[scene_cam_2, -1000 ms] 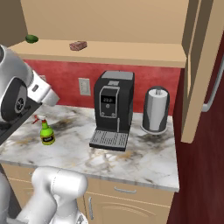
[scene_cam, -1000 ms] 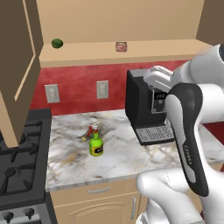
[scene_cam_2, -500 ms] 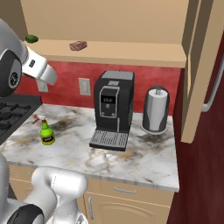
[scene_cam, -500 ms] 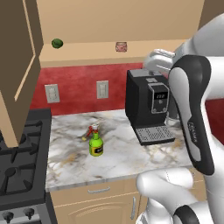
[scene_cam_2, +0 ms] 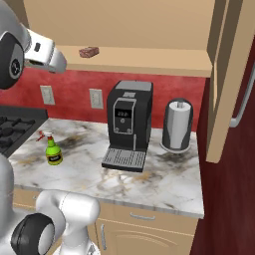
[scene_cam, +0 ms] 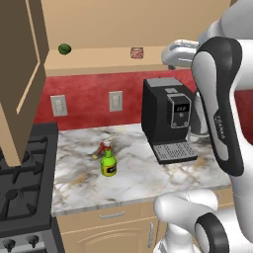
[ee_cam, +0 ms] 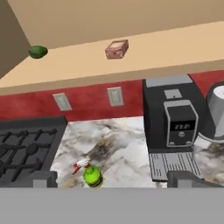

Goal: Pick the bar soap and spray from the cabinet and place them on the counter.

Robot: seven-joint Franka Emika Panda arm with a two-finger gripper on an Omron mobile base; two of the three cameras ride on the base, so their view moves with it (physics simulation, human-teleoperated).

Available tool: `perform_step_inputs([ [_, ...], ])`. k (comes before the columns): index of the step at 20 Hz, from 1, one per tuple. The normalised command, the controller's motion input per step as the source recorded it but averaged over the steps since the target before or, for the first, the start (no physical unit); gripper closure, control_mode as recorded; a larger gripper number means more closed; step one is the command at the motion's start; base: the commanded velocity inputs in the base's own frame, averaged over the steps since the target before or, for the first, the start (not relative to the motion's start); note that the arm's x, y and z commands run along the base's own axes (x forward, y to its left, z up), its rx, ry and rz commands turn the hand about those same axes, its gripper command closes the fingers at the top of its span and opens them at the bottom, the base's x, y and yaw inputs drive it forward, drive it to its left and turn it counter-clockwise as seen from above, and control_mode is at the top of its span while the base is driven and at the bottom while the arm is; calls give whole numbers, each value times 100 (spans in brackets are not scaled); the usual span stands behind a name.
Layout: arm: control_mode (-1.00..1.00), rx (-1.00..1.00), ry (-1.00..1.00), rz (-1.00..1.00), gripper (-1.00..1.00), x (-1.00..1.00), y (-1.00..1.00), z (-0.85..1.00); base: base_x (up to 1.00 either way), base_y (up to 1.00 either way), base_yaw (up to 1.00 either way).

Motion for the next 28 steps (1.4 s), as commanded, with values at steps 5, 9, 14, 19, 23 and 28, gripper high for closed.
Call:
perform_step_inputs([
  [5,-100,-11,-9,10,-100,36,0,17,0,0,0],
  [9,-100,-11,-8,6,-100,43,0,9,0,0,0],
  [14,-100,-14,-5,6,-100,49,0,1,0,0,0],
  [19,-100,-16,-2,7,-100,51,0,0,0,0,0],
  [23,-100,-12,-2,6,-100,49,0,0,0,0,0],
  [28,-100,-3,-7,1,-100,40,0,0,0,0,0],
])
